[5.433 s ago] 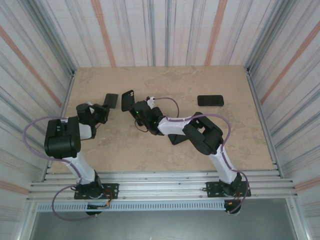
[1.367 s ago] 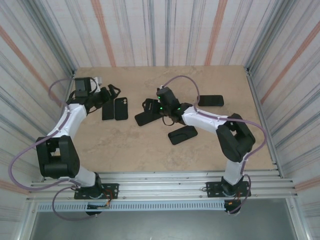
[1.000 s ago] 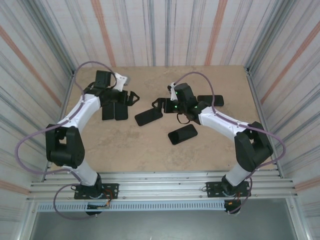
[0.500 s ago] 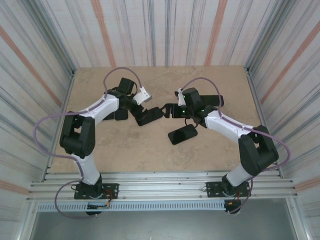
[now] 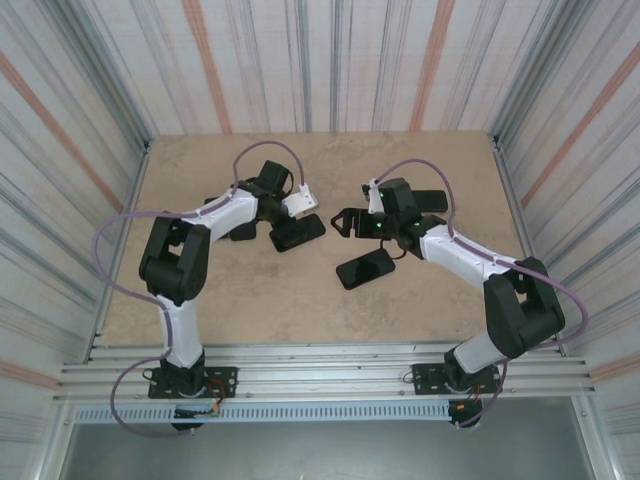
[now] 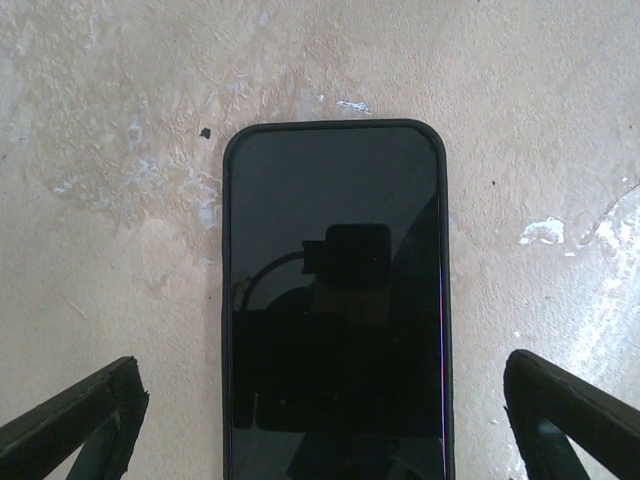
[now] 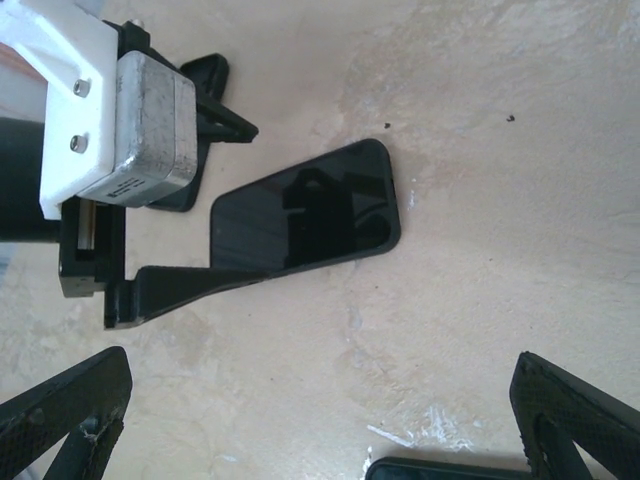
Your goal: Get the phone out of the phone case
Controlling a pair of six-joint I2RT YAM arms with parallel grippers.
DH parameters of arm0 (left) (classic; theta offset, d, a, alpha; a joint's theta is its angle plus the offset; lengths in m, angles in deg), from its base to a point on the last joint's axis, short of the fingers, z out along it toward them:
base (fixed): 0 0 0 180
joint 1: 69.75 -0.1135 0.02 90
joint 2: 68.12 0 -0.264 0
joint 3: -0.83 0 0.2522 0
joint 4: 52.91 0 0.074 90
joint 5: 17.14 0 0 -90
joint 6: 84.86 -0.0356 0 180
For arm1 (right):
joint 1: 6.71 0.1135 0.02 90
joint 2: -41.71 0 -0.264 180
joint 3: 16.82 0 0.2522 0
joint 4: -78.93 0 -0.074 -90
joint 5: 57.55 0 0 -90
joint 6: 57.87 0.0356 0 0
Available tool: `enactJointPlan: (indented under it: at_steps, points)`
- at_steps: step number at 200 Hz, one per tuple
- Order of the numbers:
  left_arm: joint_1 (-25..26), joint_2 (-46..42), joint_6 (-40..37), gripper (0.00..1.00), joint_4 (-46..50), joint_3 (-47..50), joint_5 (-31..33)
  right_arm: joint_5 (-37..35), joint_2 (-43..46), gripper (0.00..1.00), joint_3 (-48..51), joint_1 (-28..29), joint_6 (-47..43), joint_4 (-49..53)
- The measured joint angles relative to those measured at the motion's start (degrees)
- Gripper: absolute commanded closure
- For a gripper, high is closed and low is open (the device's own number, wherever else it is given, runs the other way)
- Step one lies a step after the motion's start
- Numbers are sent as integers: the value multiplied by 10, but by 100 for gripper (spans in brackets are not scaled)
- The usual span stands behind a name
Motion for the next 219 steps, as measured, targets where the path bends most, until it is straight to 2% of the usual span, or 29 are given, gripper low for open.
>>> enactJointPlan:
  at_steps: [134, 219]
  points:
    - [11, 47, -10, 5, 14, -24, 7, 30, 0, 1, 20, -18, 2, -27]
    - [12, 57, -13, 11, 22, -35, 13, 35, 0, 1, 30, -22, 3, -35]
